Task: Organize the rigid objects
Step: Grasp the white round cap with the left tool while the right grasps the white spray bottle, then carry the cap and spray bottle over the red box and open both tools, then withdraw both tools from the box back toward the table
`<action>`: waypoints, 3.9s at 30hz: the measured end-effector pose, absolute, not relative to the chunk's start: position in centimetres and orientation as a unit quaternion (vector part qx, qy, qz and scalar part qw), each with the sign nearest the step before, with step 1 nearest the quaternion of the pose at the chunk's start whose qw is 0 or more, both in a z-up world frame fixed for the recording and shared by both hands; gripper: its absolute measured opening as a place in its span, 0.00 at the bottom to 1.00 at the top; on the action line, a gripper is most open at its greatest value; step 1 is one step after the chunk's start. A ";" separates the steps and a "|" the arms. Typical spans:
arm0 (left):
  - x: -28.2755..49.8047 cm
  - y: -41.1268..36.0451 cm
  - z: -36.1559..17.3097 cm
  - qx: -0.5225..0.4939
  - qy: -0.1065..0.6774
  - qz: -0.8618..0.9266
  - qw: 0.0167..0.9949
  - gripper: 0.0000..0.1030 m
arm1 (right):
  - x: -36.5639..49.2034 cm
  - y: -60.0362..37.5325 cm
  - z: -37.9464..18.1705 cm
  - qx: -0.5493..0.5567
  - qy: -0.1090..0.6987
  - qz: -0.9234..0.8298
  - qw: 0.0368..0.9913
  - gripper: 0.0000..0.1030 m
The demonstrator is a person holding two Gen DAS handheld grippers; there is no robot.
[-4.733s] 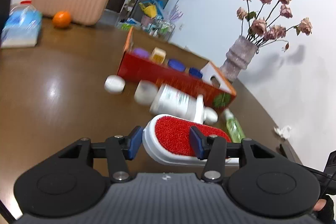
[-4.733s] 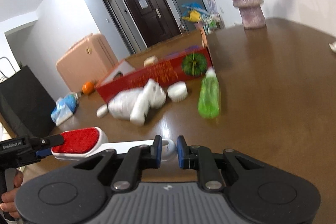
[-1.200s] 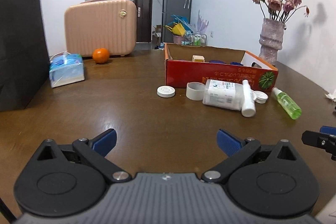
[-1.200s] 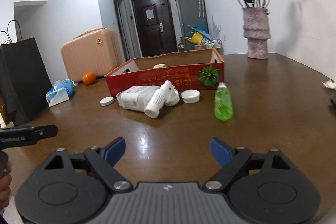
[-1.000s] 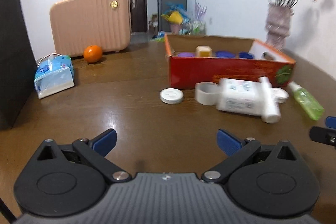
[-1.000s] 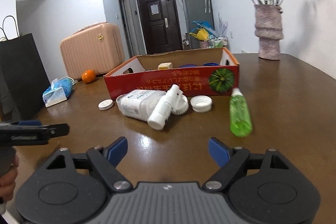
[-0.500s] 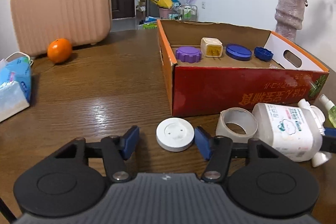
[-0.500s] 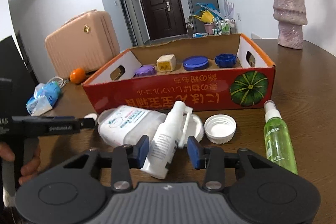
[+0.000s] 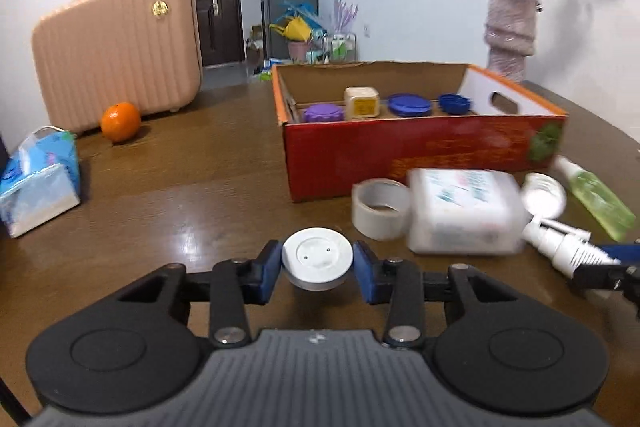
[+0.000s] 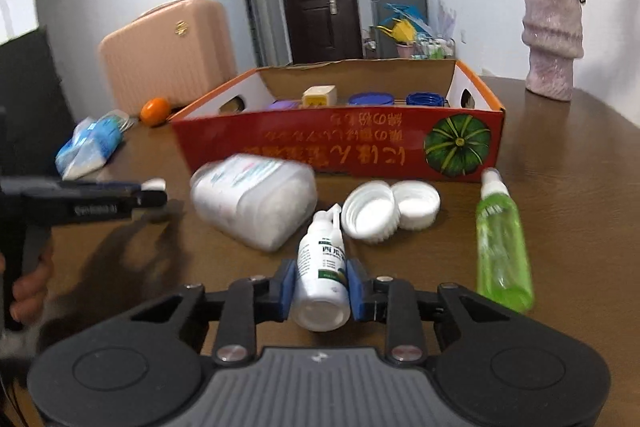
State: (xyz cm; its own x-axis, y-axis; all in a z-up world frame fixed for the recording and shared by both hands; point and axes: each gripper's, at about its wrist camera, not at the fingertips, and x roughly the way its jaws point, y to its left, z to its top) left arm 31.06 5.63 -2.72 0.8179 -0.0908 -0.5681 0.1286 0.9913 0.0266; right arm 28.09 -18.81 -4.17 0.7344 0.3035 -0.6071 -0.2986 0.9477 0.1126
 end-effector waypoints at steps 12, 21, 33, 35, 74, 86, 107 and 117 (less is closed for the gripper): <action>19.9 -1.4 -3.9 0.036 0.339 -0.166 0.925 0.39 | 17.2 -19.6 -3.8 -0.080 0.327 0.184 0.924 0.26; 18.6 -2.7 -4.3 0.052 0.335 -0.162 0.927 0.43 | 16.6 -20.5 -4.1 -0.042 0.314 0.186 0.930 0.40; 18.5 -2.5 -4.2 0.041 0.334 -0.148 0.930 0.39 | 18.1 -20.8 -4.8 -0.018 0.315 0.172 0.933 0.26; 18.2 -2.4 -4.0 0.039 0.331 -0.145 0.932 0.39 | 18.0 -20.9 -4.8 -0.011 0.314 0.170 0.934 0.26; 53.3 2.7 -0.3 0.051 0.365 -0.109 0.923 0.43 | 59.5 -12.9 -1.8 0.037 0.445 0.202 0.872 0.30; 45.5 5.5 8.0 0.017 0.277 -0.068 0.958 0.60 | 50.4 -17.8 7.4 0.000 0.356 0.193 0.914 0.36; 17.1 4.5 1.8 -0.032 0.188 -0.058 0.980 0.86 | 19.7 -24.1 2.1 -0.003 0.214 0.159 0.964 0.59; 13.6 3.5 -0.8 -0.037 0.200 -0.059 0.977 0.88 | 13.7 -23.6 -1.8 0.002 0.242 0.170 0.955 0.60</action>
State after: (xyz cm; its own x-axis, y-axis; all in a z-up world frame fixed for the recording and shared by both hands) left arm 13.61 3.48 -0.83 0.9132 -0.1307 -0.3861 0.1013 0.9902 -0.0957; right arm 13.71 -23.56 -1.77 0.8245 0.3261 -0.4624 -0.3243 0.9420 0.0860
